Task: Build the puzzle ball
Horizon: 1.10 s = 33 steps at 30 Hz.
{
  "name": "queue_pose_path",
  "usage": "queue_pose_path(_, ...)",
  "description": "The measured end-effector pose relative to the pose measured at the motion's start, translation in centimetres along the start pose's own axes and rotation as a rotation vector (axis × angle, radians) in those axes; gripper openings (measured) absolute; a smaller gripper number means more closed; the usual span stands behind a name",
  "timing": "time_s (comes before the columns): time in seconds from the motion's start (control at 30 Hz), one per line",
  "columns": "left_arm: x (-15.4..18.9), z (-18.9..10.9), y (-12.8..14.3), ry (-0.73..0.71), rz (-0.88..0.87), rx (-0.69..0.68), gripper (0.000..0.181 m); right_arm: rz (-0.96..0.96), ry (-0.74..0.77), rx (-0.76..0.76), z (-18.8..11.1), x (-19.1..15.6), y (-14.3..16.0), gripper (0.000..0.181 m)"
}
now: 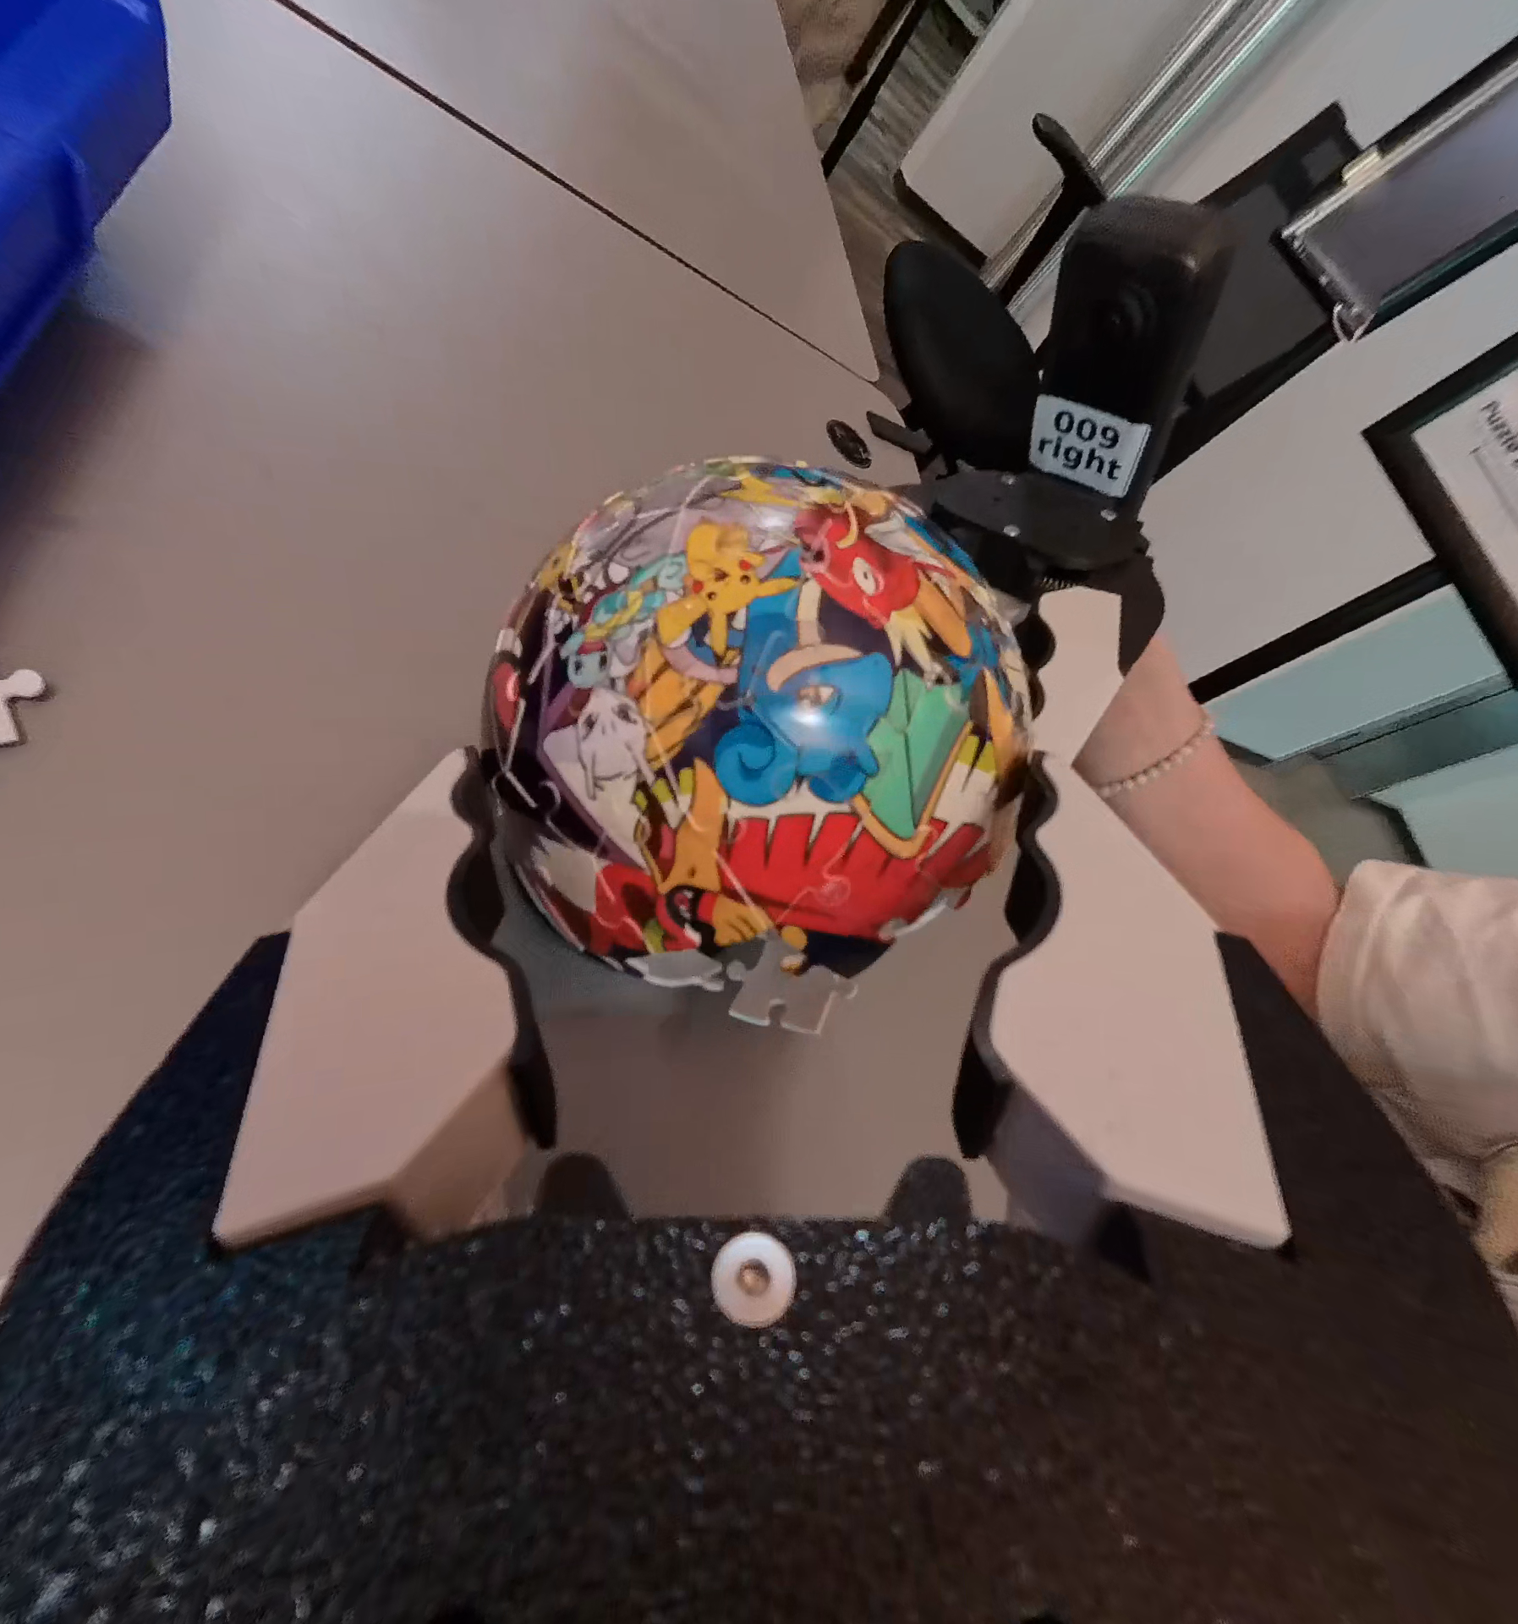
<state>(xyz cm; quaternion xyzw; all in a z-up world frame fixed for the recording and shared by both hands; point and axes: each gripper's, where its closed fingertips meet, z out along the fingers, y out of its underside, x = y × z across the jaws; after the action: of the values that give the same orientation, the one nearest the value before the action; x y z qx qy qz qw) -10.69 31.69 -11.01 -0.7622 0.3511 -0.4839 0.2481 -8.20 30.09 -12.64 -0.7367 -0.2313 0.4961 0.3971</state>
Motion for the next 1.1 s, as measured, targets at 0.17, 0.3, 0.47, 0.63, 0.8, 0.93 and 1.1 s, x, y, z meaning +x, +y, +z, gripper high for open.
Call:
queue_pose_path(0.17,-0.1,-0.1,1.0,-0.04,0.156,0.006,0.118,-0.164,0.021,-0.037,0.2,-0.1,-0.3,0.113)
queue_pose_path(0.3,-0.3,-0.4,0.7,-0.088,0.249,0.086,0.119,-0.333,0.031,-0.084,0.5,-0.1,-1.1,0.113)
queue_pose_path(0.47,-0.8,-0.6,0.9,-0.173,0.377,0.168,0.12,-0.614,0.042,-0.177,0.9,-0.1,-2.1,0.113)
queue_pose_path(0.63,-1.4,-0.8,1.0,-0.224,0.416,0.256,0.121,-0.835,0.07,-0.303,1.5,-0.1,-2.5,0.113)
queue_pose_path(0.8,-1.2,-1.4,0.3,-0.276,0.507,0.334,0.122,-1.024,0.101,-0.328,1.9,-0.7,-3.4,0.113)
queue_pose_path(0.93,-1.3,-1.8,0.0,-0.32,0.563,0.359,0.122,-1.106,0.136,-0.333,2.2,-0.8,-3.9,0.112)
queue_pose_path(1.1,-1.0,-1.9,0.0,-0.324,0.611,0.379,0.122,-1.278,0.171,-0.343,2.1,-1.7,-4.4,0.113)
